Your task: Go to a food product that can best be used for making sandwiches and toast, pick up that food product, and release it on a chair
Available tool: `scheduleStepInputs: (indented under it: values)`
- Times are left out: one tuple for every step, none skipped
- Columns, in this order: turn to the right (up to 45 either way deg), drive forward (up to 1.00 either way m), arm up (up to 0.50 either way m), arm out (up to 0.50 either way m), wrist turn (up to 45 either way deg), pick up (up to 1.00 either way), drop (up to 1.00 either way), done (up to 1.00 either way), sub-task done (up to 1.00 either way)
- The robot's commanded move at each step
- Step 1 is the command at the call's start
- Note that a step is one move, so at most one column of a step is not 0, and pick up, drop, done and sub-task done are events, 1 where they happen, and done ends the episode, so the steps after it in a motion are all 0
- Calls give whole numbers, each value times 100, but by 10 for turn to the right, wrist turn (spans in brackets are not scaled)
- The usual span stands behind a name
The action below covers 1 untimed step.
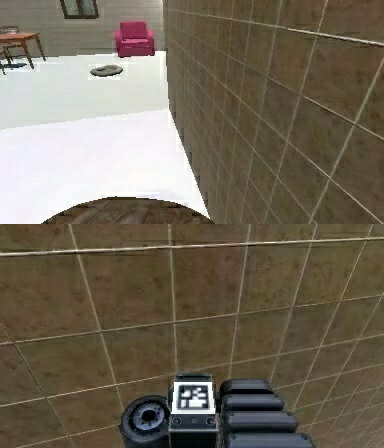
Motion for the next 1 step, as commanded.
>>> scheduleStepInputs:
  values:
    - [-180, 0, 0, 0, 0, 0, 0, 0, 0]
